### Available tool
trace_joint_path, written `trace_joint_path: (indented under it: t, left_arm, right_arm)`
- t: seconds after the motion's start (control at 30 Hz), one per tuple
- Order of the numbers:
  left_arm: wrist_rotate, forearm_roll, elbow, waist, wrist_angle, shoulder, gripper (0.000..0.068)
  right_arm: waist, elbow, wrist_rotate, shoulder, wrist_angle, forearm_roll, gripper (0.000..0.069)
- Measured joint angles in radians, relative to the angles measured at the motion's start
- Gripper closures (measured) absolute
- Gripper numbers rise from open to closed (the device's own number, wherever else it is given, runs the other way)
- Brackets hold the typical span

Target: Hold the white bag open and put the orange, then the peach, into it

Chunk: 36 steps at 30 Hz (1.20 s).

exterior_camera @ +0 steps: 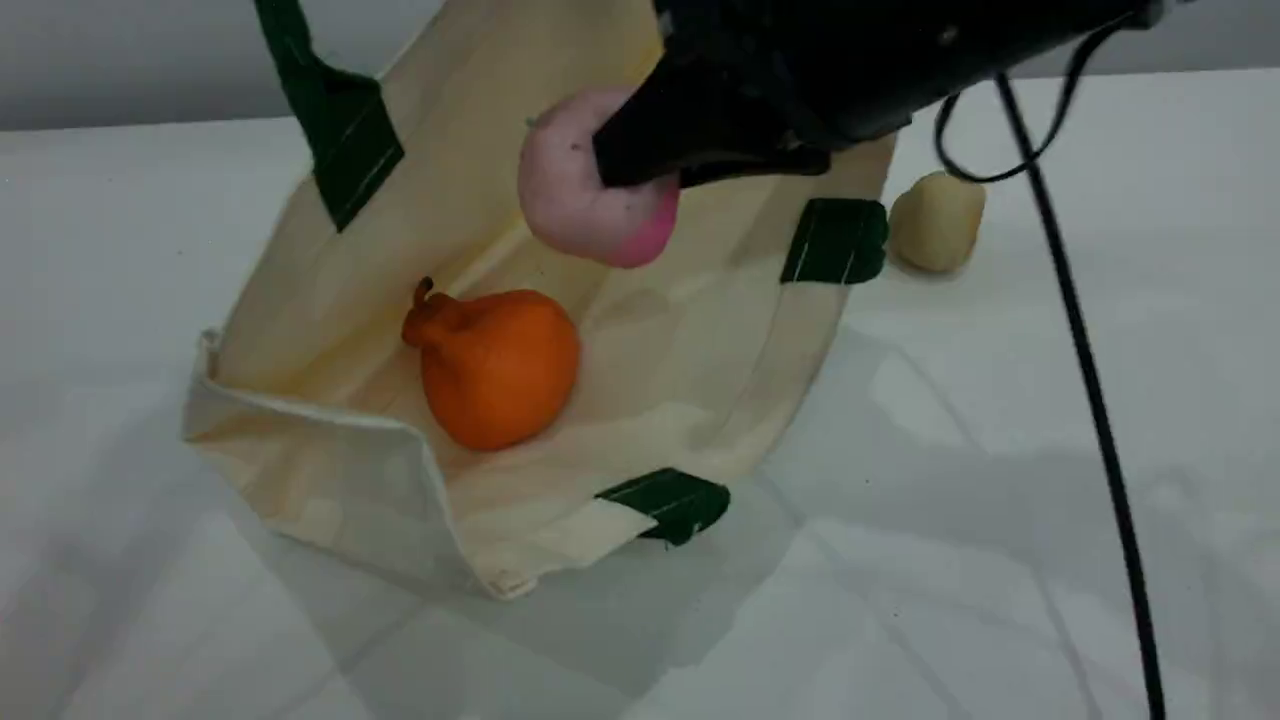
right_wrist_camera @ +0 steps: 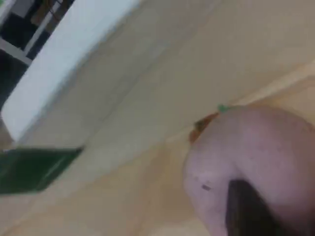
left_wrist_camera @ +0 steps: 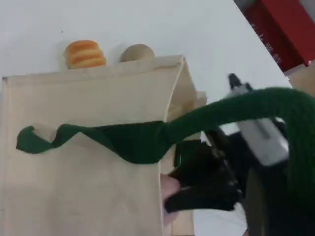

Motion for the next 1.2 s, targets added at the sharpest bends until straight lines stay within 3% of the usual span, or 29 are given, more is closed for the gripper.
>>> trace_joint_path:
  t: [0.3,0.37,0.57,0.67,0.77,1.0,1.2]
  left_arm:
    - [0.0,0.0,0.0,0.0,0.001,0.0,0.0629]
    - [0.0,0.0,0.0,0.0,0.001,0.0,0.0629]
    - [0.0,0.001,0.0,0.0,0.001,0.0,0.0629]
    - [0.0,0.003,0.0,0.0,0.001,0.0,0.0629]
    - [0.007,0.006,0.0,0.0,0.001,0.0,0.0629]
    - [0.049,0.005,0.0,0.0,0.001,0.0,0.0629]
    - [0.069,0.001,0.002,0.0,0.001,0.01,0.0627]
  right_arm:
    - [0.0,-0.072,-0.004,0.069,0.03,0.0,0.0514]
    - [0.0,-0.072,-0.012,0.069,0.027,0.0,0.0462]
    - [-0.002,-0.071,-0.012,0.068,0.12,0.0,0.0167]
    - [-0.007,-0.071,-0.012,0.066,0.19,0.0,0.009]
    - [-0.03,-0.071,-0.011,0.066,0.248,0.0,0.0083]
    - [-0.18,-0.071,0.1,0.062,0.509,-0.001,0.0168]
    - [-0.339,-0.069,0.151,-0.051,0.569,-0.002,0.0181]
